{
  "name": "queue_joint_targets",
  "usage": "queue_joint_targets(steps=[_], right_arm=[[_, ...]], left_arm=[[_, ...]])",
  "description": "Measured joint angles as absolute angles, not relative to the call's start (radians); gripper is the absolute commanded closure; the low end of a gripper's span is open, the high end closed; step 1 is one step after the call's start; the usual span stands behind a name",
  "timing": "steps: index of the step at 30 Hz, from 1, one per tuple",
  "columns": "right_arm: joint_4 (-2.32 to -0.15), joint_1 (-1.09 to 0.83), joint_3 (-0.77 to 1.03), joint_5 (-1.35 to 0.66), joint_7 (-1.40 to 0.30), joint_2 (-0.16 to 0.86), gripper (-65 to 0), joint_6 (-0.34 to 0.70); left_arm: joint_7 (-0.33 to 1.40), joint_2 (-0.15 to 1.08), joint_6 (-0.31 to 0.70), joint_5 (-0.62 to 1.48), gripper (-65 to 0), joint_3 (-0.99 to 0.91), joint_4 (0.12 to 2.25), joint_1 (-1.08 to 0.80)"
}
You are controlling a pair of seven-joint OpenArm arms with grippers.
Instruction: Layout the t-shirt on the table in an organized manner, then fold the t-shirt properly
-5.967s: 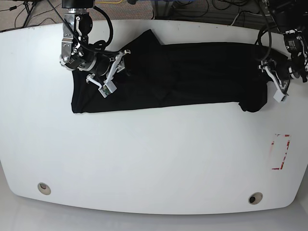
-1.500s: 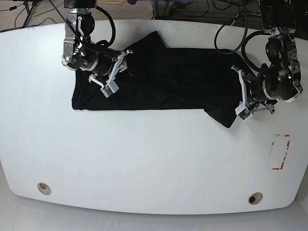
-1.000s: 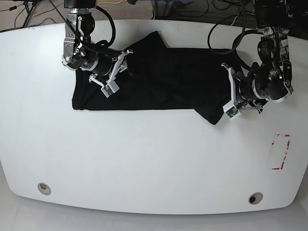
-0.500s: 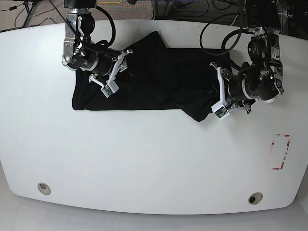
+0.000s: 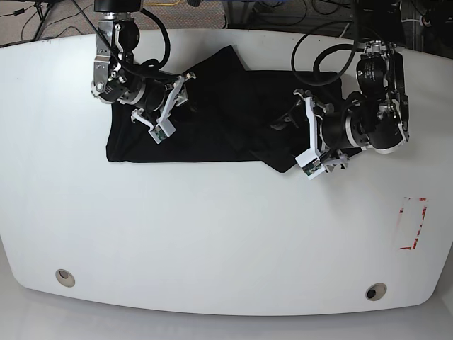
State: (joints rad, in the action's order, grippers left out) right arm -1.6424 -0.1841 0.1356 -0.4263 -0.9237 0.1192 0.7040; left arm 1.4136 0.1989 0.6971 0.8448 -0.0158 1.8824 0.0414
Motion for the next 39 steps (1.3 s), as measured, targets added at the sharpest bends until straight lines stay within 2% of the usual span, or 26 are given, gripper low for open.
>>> queue_joint_targets(steps=[3,10,19,27,39], right_arm=[[-1.642,-0.179,0.136,-0.426,-0.925,0.119,-29.8,0.704],[-1.641,-0.17,0.136,-0.425,-0.933,0.123,-29.8,0.707],[-1.641,-0.167,0.136,-0.426,-0.939,0.12,-29.8,0.707],[-1.639,-0.162,0.134,-0.425,-0.942,0.118,-29.8,0.704],[-1.639,-0.162,0.132,-0.423,-0.943,0.117,-29.8,0.704]], left_arm=[[1.414,0.2,0.697,0.847,-42.8,-0.042,1.882,0.059],[1.406,0.256,0.697,0.842,-43.3,-0.303,1.862,0.066],[1.411,0.275,0.698,0.838,-43.3,-0.526,1.565,0.006],[1.376,0.304,0.698,0.879,-43.1,-0.572,1.286,0.005],[1.361,0.258,0.701,0.883,-42.9,-0.559,1.257,0.041]])
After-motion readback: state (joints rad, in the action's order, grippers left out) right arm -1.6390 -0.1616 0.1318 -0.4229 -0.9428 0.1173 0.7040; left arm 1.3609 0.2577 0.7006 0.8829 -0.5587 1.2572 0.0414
